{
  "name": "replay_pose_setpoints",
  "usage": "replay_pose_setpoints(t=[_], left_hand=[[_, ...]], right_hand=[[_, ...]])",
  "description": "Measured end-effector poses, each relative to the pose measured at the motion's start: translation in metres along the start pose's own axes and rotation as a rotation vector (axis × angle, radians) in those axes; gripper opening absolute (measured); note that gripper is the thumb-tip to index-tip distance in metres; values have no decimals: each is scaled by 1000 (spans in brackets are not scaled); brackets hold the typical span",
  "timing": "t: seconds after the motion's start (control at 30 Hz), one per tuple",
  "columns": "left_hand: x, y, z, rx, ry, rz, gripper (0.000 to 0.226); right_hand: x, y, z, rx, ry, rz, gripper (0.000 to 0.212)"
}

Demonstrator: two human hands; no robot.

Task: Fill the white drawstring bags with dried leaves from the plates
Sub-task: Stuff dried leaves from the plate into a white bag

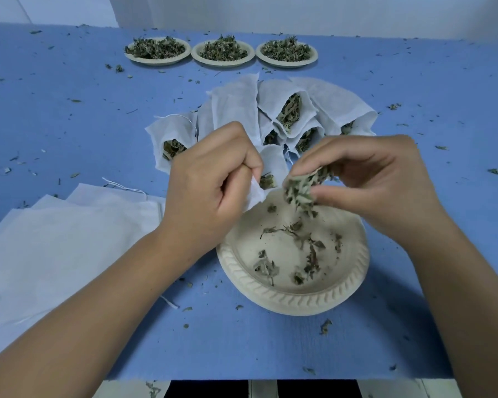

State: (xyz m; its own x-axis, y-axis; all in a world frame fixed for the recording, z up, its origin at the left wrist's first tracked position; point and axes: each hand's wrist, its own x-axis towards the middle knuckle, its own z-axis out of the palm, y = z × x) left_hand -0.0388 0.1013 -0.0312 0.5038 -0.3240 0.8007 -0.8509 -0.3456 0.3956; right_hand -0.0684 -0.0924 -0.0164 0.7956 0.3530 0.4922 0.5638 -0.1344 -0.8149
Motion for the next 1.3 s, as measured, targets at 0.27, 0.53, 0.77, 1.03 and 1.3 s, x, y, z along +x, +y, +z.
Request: replay_pose_setpoints(t=[0.27, 0.53, 0.77, 1.03, 1.3], left_hand=[[-2, 1, 2, 20, -76, 78, 29], [-1, 0, 2, 20, -74, 46, 28], [-2, 0, 4, 12, -90, 57, 28], [-1, -1, 3, 1, -45, 31, 28], [-1, 1, 6, -27, -42, 43, 28]], right_hand=[[1, 16, 20, -565, 85, -154, 13], [0, 12, 18, -387, 51, -103, 38], [-1, 14, 34, -636, 111, -212, 7], [0, 13, 20, -502, -27, -88, 29], [-1, 10, 35, -456, 223, -228, 7]])
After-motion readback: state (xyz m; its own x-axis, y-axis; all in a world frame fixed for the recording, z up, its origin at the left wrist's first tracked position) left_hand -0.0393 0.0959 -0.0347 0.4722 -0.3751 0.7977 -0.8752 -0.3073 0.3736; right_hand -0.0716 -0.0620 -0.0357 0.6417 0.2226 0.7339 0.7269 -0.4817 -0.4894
